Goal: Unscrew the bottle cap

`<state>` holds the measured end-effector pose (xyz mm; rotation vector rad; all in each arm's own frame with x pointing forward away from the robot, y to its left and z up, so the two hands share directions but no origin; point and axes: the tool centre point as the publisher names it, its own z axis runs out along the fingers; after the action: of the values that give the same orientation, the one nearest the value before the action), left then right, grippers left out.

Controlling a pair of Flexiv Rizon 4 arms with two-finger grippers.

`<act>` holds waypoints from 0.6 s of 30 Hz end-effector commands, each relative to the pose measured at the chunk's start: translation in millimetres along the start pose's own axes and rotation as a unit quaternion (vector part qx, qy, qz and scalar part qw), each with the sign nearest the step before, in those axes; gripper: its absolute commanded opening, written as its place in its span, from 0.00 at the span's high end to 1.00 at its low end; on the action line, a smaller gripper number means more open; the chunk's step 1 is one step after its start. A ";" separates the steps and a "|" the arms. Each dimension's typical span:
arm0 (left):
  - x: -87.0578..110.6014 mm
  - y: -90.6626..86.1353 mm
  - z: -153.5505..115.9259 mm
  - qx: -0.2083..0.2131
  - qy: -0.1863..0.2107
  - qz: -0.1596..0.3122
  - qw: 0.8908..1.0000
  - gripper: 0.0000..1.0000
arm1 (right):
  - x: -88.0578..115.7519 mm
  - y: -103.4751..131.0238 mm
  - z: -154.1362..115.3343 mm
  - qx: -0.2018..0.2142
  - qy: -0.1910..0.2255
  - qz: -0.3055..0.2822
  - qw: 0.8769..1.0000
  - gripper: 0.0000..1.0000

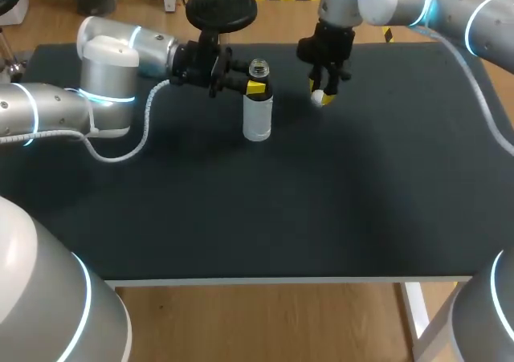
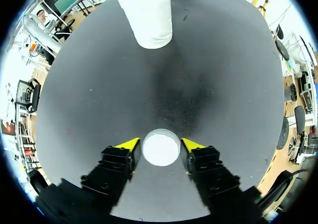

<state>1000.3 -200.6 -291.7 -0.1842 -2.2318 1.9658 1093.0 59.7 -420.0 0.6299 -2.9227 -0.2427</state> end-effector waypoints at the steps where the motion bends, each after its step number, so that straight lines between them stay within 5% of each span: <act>1: -0.9 1.1 -0.4 0.000 0.002 0.000 1.000 1.00 | -1.9 -0.8 -1.4 -0.001 0.000 0.002 1.000 0.00; 13: -0.9 1.1 -0.4 0.000 0.002 0.000 1.000 1.00 | -1.4 0.7 -8.4 -0.033 -0.015 0.026 0.999 0.00; 16: -0.9 1.1 -0.4 0.000 0.002 0.000 1.000 0.61 | -1.4 0.7 -8.4 -0.033 -0.015 0.026 0.999 0.00; 18: -0.9 1.1 -0.4 0.000 0.002 0.000 1.000 0.00 | -1.4 0.7 -8.4 -0.033 -0.015 0.026 0.999 0.00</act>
<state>1000.3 -200.6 -291.8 -0.1842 -2.2319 1.9654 1095.6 60.2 -413.1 0.5429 -2.9426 -0.3461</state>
